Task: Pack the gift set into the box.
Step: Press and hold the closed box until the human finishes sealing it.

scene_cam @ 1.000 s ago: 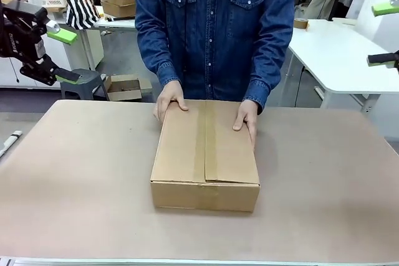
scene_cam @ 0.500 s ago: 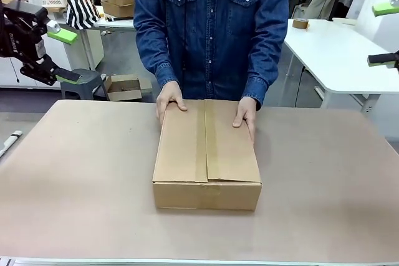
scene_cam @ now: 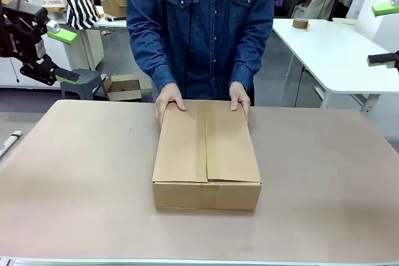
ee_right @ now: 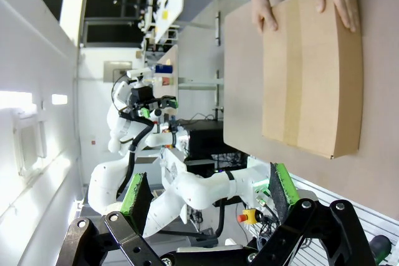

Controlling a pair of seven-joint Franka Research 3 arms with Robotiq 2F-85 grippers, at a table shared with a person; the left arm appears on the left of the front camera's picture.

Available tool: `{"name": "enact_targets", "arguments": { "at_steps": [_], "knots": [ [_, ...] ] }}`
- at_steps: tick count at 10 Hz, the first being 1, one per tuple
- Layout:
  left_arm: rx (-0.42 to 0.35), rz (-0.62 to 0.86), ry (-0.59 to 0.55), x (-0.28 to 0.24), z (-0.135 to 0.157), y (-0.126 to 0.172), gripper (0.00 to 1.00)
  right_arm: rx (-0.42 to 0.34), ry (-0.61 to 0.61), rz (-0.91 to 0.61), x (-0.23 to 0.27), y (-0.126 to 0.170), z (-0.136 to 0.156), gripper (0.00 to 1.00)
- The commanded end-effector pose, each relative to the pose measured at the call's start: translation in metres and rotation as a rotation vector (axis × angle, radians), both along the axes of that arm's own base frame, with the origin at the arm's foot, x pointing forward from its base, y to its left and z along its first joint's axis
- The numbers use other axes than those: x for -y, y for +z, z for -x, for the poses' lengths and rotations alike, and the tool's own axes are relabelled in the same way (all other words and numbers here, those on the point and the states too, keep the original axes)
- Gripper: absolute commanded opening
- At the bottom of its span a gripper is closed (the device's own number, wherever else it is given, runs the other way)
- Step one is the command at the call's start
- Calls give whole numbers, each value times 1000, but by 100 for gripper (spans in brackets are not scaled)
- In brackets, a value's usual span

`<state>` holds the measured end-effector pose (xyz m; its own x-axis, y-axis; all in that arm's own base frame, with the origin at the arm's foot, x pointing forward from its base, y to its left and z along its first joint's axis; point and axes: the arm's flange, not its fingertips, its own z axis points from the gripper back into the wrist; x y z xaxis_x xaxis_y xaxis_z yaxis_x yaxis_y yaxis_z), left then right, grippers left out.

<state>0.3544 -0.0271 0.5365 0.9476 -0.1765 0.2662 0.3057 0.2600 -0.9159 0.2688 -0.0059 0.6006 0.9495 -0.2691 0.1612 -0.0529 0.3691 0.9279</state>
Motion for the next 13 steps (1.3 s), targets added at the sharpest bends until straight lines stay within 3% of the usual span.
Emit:
{"name": "enact_targets", "arguments": {
  "at_steps": [1, 10, 11, 13],
  "knots": [
    [18, 19, -9, 1, 0, 0, 100, 31, 9, -13, -3, 2, -5, 100],
    [18, 19, -9, 1, 0, 0, 100, 31, 9, -13, -3, 2, -5, 100],
    [0, 0, 1, 0, 0, 0, 100, 0, 0, 0, 0, 0, 0, 100],
    [300, -23, -20, 39, -2, 5, 100, 242, 207, 154, -45, 6, -34, 100]
  ]
}}
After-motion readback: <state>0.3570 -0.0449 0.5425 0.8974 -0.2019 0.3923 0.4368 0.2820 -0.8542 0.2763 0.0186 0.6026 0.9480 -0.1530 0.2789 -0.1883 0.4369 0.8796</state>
